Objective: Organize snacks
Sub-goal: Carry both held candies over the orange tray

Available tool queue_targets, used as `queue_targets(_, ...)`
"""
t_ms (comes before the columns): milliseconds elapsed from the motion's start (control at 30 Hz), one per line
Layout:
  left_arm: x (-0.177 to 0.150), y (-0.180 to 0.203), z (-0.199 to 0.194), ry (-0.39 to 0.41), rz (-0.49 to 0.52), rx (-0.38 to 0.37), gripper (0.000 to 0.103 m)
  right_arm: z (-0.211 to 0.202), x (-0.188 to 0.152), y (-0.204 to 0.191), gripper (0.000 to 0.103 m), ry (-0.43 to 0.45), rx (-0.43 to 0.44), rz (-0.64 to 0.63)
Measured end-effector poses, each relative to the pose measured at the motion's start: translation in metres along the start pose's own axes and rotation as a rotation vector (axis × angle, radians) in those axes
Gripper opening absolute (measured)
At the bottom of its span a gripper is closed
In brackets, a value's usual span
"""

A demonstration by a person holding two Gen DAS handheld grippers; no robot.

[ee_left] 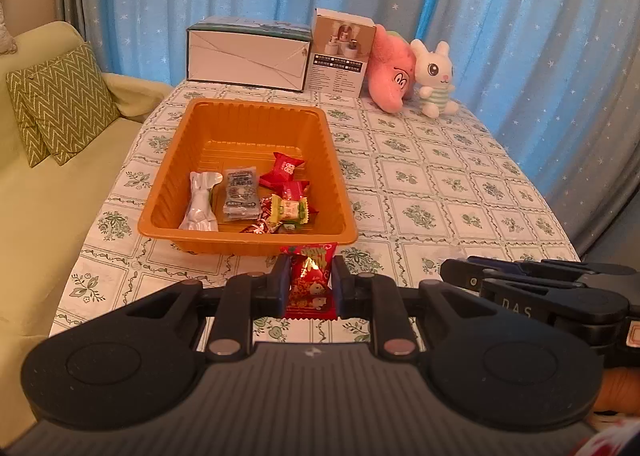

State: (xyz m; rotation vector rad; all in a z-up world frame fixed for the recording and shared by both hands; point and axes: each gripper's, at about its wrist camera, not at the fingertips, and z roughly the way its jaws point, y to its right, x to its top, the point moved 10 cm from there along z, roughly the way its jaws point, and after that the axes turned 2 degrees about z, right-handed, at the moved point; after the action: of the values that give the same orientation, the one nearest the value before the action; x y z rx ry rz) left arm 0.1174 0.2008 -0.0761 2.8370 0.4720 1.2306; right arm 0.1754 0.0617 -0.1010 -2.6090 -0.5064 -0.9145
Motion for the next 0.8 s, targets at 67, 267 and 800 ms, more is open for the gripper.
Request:
queue_targets(67,0.001,-0.004,0.001,0.000,-0.006,0.005,0.019,0.004,0.002,-0.003,0.021,-0.003,0.005,-0.004)
queue_targets(267,0.004,-0.016,0.005,-0.001,-0.020,0.017,0.019,0.016,0.006,-0.013,0.021,-0.009,0.020,-0.016)
queue_targets(800,0.033,-0.048,0.028,0.014,-0.037,0.033,0.019,0.052,0.037,-0.039,0.021,-0.002,0.048,-0.048)
